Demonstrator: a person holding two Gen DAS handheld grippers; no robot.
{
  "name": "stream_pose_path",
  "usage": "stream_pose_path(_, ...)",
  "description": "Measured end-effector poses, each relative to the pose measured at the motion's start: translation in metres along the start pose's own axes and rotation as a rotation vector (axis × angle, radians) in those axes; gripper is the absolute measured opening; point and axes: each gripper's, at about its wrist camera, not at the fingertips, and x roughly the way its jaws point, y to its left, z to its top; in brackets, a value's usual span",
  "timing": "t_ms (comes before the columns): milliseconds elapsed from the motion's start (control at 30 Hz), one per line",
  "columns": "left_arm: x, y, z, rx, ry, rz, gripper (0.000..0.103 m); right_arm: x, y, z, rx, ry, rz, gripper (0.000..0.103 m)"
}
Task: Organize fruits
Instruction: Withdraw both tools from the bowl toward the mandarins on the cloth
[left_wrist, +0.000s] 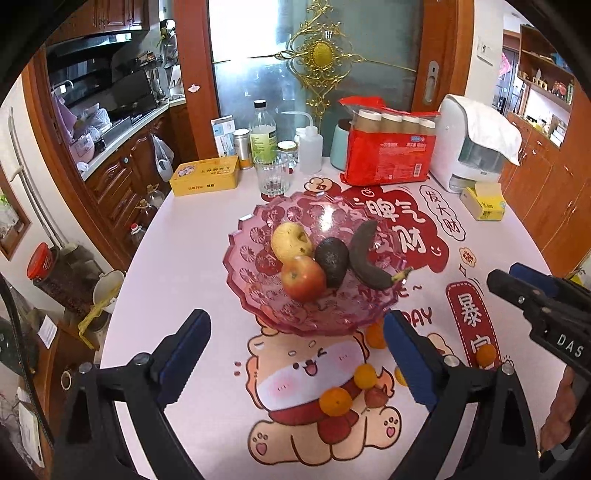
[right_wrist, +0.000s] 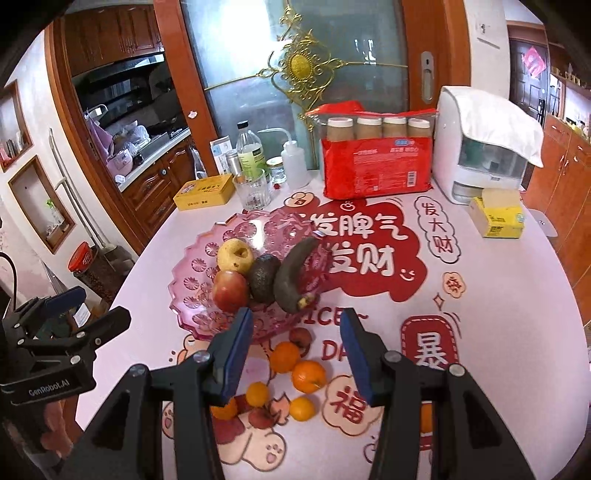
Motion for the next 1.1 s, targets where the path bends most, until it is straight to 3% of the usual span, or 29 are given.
stream_pose_path(567, 0.008, -0.032, -0.063, -0.003, 0.055, 0.039, 0.094, 0.009, -0.026, -0.059, -0.035, 0.076, 0.047, 0.049)
stream_pose_path(1100, 0.094, -0.022, -0.111, -0.044, 0.179, -0.036, 0.094, 0.074, -0.018, -0.105, -0.039, 0.217, 0.06, 0.049)
